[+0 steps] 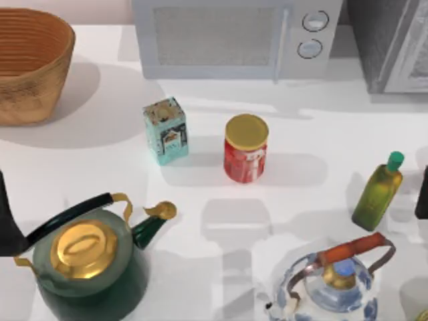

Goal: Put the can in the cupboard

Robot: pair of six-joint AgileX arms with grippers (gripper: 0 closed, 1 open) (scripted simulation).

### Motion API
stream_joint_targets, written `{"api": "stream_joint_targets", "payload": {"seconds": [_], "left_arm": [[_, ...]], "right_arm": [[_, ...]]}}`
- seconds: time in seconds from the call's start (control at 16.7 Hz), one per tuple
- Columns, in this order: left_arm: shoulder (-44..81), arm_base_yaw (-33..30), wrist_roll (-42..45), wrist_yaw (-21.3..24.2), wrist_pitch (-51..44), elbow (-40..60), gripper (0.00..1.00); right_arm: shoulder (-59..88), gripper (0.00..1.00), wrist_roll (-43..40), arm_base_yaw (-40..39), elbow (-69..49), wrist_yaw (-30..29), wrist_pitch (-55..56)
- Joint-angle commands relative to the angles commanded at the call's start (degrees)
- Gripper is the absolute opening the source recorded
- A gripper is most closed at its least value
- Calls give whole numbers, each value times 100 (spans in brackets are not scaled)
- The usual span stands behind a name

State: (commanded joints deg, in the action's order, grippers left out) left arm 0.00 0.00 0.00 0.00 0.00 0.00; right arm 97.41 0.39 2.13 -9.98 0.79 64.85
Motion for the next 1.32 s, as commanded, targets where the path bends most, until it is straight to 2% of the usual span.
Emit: {"api": "stream_joint_targets", "payload": {"seconds": [0.24, 0.66, 1.02, 1.32], "left_arm": [[0, 0, 0, 0, 0, 0, 100], [0, 0, 0, 0, 0, 0, 100], [0, 0, 0, 0, 0, 0, 100], [0, 0, 0, 0, 0, 0, 100]], "right_arm": [[183, 100, -31, 81, -211, 48, -17], [1377, 100, -19, 52, -1118, 25, 260], [1583, 100, 10, -19, -1238, -42, 345], [1583, 62, 10, -19, -1238, -42, 345]]}}
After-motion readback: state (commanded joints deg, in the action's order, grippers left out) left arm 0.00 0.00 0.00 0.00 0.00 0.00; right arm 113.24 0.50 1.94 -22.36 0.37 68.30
